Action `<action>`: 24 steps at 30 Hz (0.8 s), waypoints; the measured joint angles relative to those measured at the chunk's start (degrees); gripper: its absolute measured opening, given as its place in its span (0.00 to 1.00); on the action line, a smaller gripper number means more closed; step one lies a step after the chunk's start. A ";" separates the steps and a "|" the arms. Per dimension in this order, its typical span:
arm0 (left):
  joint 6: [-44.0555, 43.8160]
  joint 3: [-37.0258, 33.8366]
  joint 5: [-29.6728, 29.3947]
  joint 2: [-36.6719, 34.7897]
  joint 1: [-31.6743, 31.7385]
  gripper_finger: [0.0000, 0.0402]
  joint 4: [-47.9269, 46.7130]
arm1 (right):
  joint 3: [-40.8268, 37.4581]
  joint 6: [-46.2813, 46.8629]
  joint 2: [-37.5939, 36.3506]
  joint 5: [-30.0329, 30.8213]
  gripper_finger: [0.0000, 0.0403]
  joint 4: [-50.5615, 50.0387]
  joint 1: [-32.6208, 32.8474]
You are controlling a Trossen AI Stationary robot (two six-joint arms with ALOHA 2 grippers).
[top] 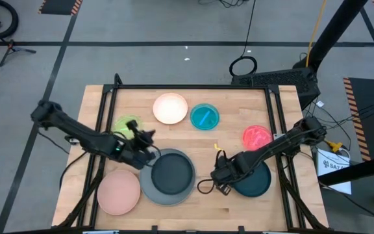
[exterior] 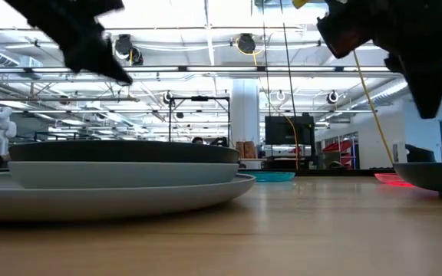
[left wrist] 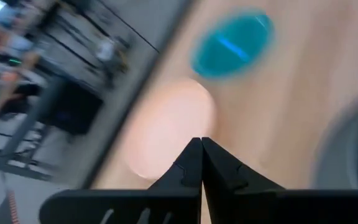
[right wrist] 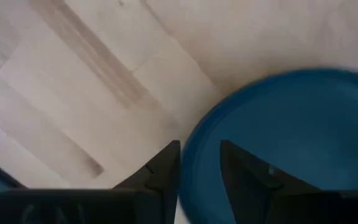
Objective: Stack plastic plates
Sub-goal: Stack the black plate on top of the black plate
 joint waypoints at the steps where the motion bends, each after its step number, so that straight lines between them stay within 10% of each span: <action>1: -0.13 0.00 -2.96 -1.93 -0.29 0.01 -0.08 | 0.00 1.35 0.16 -0.77 0.27 0.02 0.00; 5: -2.21 0.00 -11.26 -7.89 -1.30 0.01 -2.71 | 0.00 4.19 1.70 -2.59 0.27 0.11 0.00; 24: -15.22 0.00 -11.37 -13.11 -3.92 0.01 -13.40 | 0.00 3.72 11.81 -3.99 0.25 1.24 -1.29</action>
